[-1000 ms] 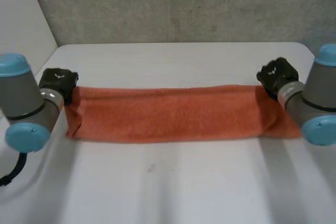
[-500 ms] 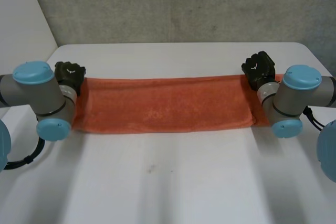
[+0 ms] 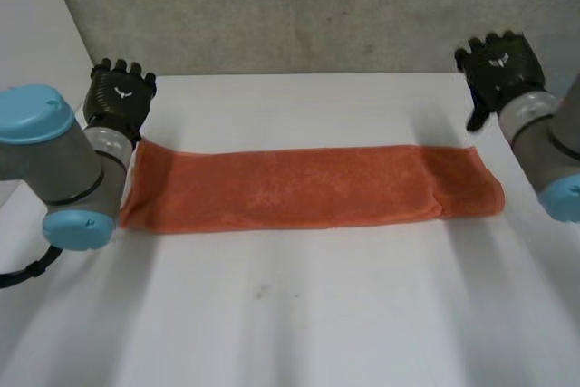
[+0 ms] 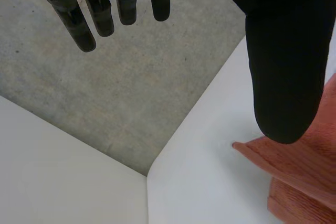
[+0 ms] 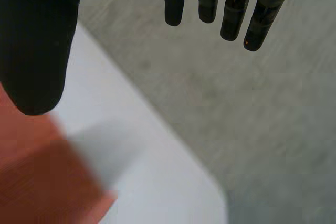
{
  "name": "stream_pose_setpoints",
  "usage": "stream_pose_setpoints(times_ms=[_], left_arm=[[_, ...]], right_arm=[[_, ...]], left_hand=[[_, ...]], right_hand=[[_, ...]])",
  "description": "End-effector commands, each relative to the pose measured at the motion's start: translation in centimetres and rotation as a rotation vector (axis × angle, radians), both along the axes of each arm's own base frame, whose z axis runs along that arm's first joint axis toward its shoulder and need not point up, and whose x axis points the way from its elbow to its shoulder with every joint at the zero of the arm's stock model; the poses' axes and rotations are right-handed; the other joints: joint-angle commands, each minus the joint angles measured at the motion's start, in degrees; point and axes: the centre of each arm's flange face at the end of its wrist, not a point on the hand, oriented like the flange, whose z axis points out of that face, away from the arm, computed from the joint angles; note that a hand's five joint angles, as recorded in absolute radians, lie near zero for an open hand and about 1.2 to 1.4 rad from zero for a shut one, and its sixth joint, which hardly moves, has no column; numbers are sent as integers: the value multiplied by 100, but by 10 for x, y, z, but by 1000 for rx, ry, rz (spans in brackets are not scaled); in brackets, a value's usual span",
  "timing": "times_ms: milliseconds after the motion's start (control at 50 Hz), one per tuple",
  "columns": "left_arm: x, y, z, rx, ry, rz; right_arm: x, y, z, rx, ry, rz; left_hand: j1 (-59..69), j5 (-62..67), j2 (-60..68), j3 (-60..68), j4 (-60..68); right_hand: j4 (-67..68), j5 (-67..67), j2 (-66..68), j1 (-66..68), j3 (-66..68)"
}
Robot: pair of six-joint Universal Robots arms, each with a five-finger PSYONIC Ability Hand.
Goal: Fold the laundry
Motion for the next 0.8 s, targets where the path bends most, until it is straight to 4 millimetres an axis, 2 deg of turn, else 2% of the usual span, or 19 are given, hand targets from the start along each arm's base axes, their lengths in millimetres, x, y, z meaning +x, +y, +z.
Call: stream_pose_setpoints(times_ms=[20,60,140,180,420,460,480,500,520,540,580,620,640,660,680,720,740,780,800], left_arm=[[4,26,-3,56,28,-11],[5,35,-5,79,47,-17],[7,41,-9,99,60,-16],[7,44,-13,116,66,-18],[6,52,-21,151,84,-24],[6,52,-21,154,98,-23],[6,52,-21,154,98,-23],[6,52,-21,156,105,-21],[6,52,-21,156,105,-21],[6,52,-21,157,113,-21],[6,52,-21,158,119,-21],[7,53,-21,160,121,-19],[7,53,-21,160,121,-19],[8,54,-21,162,121,-19],[8,54,-21,162,121,-19],[9,54,-18,156,125,-16],[9,54,-18,156,125,-16],[11,55,-17,154,124,-12],[11,55,-17,154,124,-12]], right_arm=[[-38,24,-32,343,-18,-82],[-49,29,-46,431,-43,-91],[-58,29,-60,468,-64,-73],[-63,25,-79,474,-73,-56],[-65,10,-108,453,-72,-49],[-65,5,-116,443,-63,-46],[-65,5,-116,442,-63,-46],[-66,3,-119,435,-52,-48],[-66,3,-119,435,-52,-48],[-67,0,-120,423,-36,-55],[-69,-3,-119,408,-17,-61],[-88,-15,-116,371,41,-137],[-88,-15,-116,371,42,-138],[-105,-23,-113,343,88,-212],[-105,-23,-112,343,89,-213],[-149,-41,-96,268,203,-392],[-149,-41,-96,268,204,-393],[-192,-51,-80,227,317,-532],[-192,-51,-80,226,317,-532]], left_hand=[[19,-154,46,30,28],[19,-154,46,30,28],[19,-154,46,30,28],[19,-154,46,30,28],[19,-154,46,30,28],[19,-154,46,30,28],[19,-154,46,30,28],[19,-154,46,30,28],[19,-154,46,30,28],[19,-154,46,30,28],[19,-154,46,30,28],[19,-154,46,30,28],[19,-154,46,30,28],[19,-154,46,30,28],[19,-154,46,30,28],[19,-154,46,30,28],[19,-154,46,30,28],[19,-154,46,30,28],[19,-154,46,30,28]], right_hand=[[-320,-415,-225,-183,-203],[223,128,318,360,341],[781,687,876,918,899],[1217,1122,1311,1354,1334],[2649,2554,2743,2786,2766],[3919,3824,4014,4056,4036],[3927,3832,4022,4064,4045],[5343,5248,5437,5479,5460],[5357,5262,5451,5494,5474],[6667,6572,6761,6803,6784],[6680,6585,6775,6817,6797],[6680,6585,6775,6817,6797],[6680,6585,6775,6817,6797],[6680,6585,6775,6817,6797],[6680,6585,6775,6817,6797],[6680,6585,6775,6817,6797],[6680,6585,6775,6817,6797],[6680,6585,6775,6817,6797],[6680,6585,6775,6817,6797]])
